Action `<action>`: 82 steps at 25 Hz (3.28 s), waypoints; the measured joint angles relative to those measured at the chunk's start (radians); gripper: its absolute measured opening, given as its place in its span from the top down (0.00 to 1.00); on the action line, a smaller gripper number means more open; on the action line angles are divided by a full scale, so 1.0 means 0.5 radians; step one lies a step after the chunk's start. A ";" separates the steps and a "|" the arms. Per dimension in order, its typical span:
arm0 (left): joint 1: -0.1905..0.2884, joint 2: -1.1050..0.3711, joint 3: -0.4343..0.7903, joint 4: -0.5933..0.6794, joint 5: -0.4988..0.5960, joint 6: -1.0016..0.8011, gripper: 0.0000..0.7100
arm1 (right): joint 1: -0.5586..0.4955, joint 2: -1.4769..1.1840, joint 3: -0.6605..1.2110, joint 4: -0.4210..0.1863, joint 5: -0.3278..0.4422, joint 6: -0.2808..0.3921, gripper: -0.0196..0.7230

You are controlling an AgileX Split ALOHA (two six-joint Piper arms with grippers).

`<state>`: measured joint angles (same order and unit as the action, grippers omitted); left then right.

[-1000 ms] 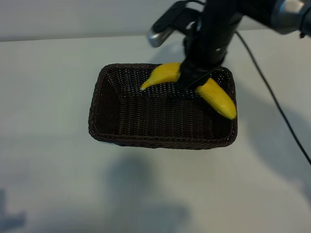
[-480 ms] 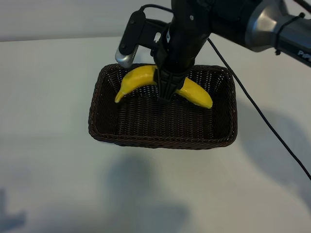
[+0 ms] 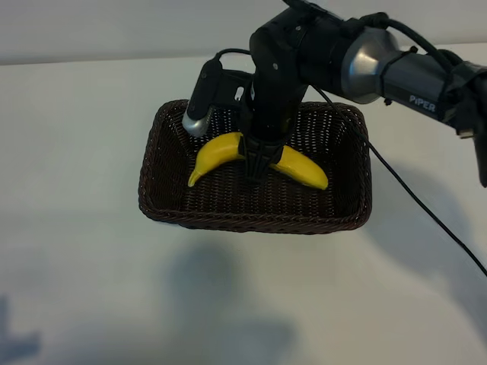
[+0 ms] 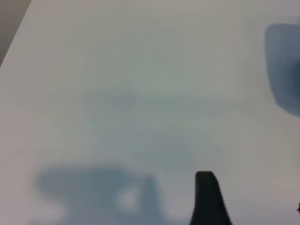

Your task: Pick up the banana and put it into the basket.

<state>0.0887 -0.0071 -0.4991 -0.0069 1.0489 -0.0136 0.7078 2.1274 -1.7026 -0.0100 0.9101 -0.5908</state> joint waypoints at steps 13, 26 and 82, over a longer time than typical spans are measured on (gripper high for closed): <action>0.000 0.000 0.000 0.000 0.000 0.000 0.31 | 0.000 0.007 0.000 -0.004 -0.006 0.000 0.29; 0.000 0.000 0.000 0.000 0.000 0.000 0.31 | -0.005 -0.097 -0.029 -0.011 0.203 -0.003 0.26; 0.000 0.000 0.000 0.000 0.000 0.000 0.31 | -1.229 -1.500 1.282 -0.078 0.616 1.182 0.27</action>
<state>0.0887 -0.0071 -0.4991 -0.0069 1.0489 -0.0136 0.0931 1.3773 -1.0617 -0.0492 1.2180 0.0000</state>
